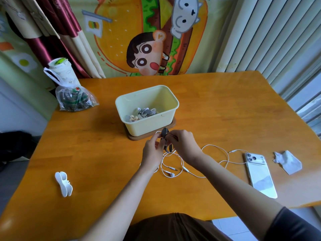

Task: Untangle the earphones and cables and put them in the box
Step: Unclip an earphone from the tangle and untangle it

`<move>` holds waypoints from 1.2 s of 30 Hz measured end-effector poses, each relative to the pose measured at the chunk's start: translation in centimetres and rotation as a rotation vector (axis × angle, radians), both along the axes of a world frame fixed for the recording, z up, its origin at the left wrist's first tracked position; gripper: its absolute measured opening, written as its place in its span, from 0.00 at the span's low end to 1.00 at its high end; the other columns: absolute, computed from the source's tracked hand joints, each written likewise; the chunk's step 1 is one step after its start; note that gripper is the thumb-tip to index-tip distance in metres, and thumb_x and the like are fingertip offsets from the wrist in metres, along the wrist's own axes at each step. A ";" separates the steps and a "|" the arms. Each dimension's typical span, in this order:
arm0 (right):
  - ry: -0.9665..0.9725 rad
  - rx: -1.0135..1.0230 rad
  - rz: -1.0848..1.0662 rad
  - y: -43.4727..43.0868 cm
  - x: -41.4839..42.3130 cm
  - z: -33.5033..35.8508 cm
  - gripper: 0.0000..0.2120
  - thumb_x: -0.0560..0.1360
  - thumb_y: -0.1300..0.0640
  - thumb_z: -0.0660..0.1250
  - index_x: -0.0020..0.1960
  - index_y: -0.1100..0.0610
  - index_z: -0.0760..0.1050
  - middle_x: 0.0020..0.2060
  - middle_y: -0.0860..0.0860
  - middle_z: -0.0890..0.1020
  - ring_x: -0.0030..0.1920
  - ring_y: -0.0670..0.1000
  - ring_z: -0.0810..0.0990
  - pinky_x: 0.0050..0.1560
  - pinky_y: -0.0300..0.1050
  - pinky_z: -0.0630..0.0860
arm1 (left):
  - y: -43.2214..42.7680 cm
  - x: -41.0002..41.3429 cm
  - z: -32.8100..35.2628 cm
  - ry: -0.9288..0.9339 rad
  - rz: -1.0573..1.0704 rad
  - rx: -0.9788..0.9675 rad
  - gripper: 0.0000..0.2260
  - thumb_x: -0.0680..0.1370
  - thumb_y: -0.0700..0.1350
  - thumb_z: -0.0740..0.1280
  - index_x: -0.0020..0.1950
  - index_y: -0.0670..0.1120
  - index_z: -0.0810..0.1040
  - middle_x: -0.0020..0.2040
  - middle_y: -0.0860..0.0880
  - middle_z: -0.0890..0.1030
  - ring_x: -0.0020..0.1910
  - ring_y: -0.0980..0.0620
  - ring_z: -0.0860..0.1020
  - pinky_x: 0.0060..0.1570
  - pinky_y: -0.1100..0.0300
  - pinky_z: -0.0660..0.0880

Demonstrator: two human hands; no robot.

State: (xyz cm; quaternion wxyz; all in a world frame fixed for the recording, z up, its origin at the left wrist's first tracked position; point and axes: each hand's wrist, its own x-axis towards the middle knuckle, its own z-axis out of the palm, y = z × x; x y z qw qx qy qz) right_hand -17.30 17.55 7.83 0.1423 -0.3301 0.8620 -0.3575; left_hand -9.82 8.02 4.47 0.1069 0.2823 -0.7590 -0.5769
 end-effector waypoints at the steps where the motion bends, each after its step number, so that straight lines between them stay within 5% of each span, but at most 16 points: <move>1: 0.005 -0.012 -0.006 -0.1 -0.1 0.2 0.10 0.78 0.63 0.61 0.44 0.62 0.81 0.37 0.53 0.82 0.36 0.49 0.78 0.34 0.30 0.69 | -0.1 -0.1 0.1 0.018 -0.010 0.047 0.08 0.82 0.44 0.60 0.59 0.50 0.76 0.46 0.48 0.81 0.48 0.49 0.80 0.51 0.51 0.78; 4: 0.017 -0.036 -0.048 -0.3 -0.5 0.8 0.11 0.77 0.63 0.61 0.43 0.62 0.81 0.35 0.53 0.82 0.32 0.46 0.76 0.32 0.31 0.69 | -0.1 -0.1 0.4 0.058 -0.084 0.165 0.11 0.80 0.45 0.63 0.62 0.56 0.73 0.47 0.57 0.80 0.50 0.57 0.79 0.54 0.56 0.76; 8: -0.028 -0.055 -0.085 -0.4 -0.7 1.3 0.11 0.77 0.63 0.61 0.42 0.63 0.81 0.30 0.47 0.77 0.27 0.39 0.73 0.30 0.27 0.67 | 0.2 0.0 0.2 0.112 -0.110 0.109 0.13 0.78 0.39 0.66 0.62 0.49 0.75 0.41 0.57 0.78 0.40 0.64 0.77 0.50 0.60 0.74; 13: -0.027 -0.074 -0.079 -0.5 -0.9 1.4 0.10 0.78 0.62 0.62 0.44 0.63 0.81 0.29 0.43 0.75 0.27 0.36 0.73 0.31 0.28 0.67 | 0.0 0.1 0.6 0.117 -0.055 0.167 0.06 0.79 0.42 0.66 0.55 0.48 0.78 0.41 0.48 0.80 0.43 0.47 0.81 0.53 0.43 0.78; 19: -0.034 -0.151 -0.040 0.0 -1.3 1.9 0.06 0.76 0.58 0.66 0.53 0.55 0.77 0.39 0.50 0.81 0.37 0.44 0.78 0.37 0.31 0.72 | -0.5 0.5 2.1 0.166 -0.056 0.432 0.09 0.82 0.39 0.59 0.59 0.44 0.76 0.47 0.45 0.77 0.40 0.50 0.80 0.49 0.50 0.81; 26: 0.187 -0.087 0.084 0.5 -0.7 2.1 0.07 0.75 0.61 0.68 0.51 0.58 0.82 0.43 0.50 0.78 0.38 0.40 0.72 0.40 0.26 0.66 | -0.6 0.6 2.8 0.148 0.006 0.625 0.09 0.83 0.42 0.58 0.57 0.46 0.77 0.43 0.43 0.76 0.40 0.46 0.81 0.42 0.52 0.81; 36: 0.245 -0.041 0.075 0.6 0.1 2.4 0.08 0.76 0.61 0.66 0.52 0.59 0.81 0.43 0.51 0.77 0.40 0.46 0.73 0.41 0.31 0.68 | -0.4 0.9 3.3 0.136 -0.010 0.624 0.07 0.80 0.46 0.63 0.54 0.47 0.78 0.44 0.44 0.81 0.40 0.46 0.82 0.45 0.50 0.81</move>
